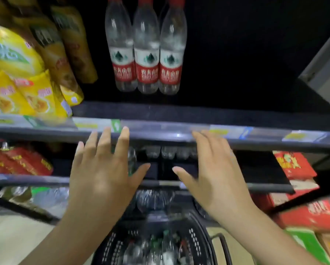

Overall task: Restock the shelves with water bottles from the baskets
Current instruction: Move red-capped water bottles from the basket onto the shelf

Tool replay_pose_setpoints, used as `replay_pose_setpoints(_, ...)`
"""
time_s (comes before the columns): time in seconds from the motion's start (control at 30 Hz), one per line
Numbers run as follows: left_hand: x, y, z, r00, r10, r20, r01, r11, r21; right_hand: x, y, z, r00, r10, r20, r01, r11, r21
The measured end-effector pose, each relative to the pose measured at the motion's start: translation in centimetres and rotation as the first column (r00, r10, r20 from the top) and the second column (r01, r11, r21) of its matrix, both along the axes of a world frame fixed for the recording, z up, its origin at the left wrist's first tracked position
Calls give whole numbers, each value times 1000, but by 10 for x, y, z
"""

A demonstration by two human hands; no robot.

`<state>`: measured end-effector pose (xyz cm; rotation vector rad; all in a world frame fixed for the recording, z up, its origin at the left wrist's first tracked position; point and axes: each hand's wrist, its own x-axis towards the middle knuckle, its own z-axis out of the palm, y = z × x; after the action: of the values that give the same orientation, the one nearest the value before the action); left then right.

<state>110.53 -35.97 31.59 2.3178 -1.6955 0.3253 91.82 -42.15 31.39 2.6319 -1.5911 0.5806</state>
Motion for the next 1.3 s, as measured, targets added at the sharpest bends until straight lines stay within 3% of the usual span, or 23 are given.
replay_pose_setpoints(0.07,-7,27,-26,998,-55,-15,55,998,3,-12,28,-37,999,20,-41,-18,999,32)
replay_pose_setpoints(0.17,-16,68,-80,995,-94,-43,99,987,129,-34,67,-94,984,-2,-178,29,988,149)
replay_pose_setpoints(0.37,-33,137,-207,983,-7,-185,102,855,508,-71,120,-208,947,-1,-321,146,892,427)
replay_pose_setpoints(0.53,-47,167,-304,963,101,-248,107,703,703,-83,144,-296,925,-7,-380,258,745,615)
replay_pose_setpoints(0.63,-50,178,-356,963,176,-202,52,614,788,-86,146,-349,924,-46,-380,327,612,720)
replay_pose_setpoints(0.83,-42,185,-457,945,258,-203,28,553,832,-93,149,-463,894,-253,-369,441,366,819)
replay_pose_setpoints(0.9,-39,186,-488,930,302,-211,21,530,848,-93,148,-500,882,-309,-355,448,324,833)
replay_pose_setpoints(1.1,-32,180,-567,833,469,-295,2,530,848,-86,143,-587,872,-335,-356,459,307,834)
replay_pose_setpoints(1.2,-27,177,-597,753,577,-316,-17,496,868,-86,144,-615,879,-267,-395,472,362,804)
replay_pose_setpoints(1.3,-23,176,-621,641,662,-389,-48,540,840,-87,144,-629,863,-208,-460,504,418,756)
